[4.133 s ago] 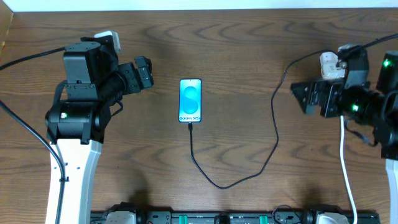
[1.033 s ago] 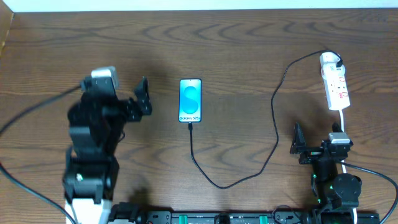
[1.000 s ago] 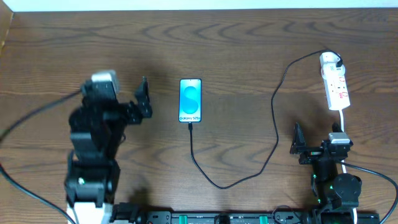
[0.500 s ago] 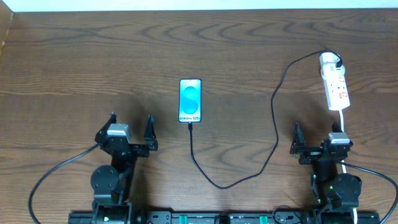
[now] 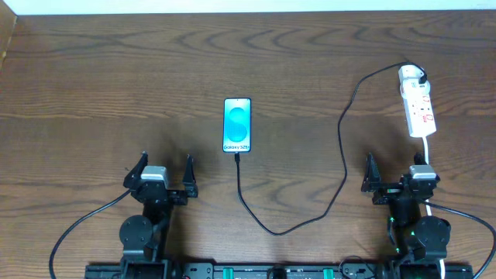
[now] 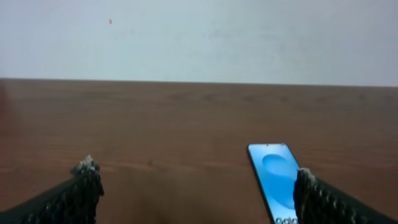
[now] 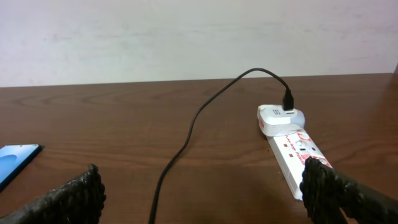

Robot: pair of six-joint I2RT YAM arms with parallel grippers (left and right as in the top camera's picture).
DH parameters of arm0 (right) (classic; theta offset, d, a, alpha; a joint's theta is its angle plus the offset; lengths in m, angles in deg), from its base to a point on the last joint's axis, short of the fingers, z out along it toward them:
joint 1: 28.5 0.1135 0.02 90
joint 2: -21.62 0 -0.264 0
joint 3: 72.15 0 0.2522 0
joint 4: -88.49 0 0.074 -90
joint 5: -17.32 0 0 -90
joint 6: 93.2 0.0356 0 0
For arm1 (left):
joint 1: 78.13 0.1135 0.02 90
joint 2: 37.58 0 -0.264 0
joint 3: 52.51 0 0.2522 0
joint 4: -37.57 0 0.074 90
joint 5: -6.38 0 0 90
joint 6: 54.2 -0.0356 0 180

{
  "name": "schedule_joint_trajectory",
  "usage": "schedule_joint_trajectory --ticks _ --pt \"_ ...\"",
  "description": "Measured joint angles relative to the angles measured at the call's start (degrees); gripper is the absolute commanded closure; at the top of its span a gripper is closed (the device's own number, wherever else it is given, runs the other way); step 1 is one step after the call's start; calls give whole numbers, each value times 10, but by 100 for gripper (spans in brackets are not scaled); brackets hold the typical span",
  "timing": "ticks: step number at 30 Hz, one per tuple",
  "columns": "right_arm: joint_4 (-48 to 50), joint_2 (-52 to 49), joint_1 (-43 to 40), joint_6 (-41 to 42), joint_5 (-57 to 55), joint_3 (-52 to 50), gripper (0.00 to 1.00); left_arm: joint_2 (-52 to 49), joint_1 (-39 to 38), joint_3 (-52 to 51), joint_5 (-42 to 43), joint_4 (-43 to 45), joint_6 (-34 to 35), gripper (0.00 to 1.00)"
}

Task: Plug charger to phone and switch on socket

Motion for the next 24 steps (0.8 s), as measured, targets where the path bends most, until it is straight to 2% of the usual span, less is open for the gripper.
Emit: schedule_joint_trajectory --ticks 24 --pt "0 0 0 0 0 0 1 0 0 3 -10 -7 -2 2"
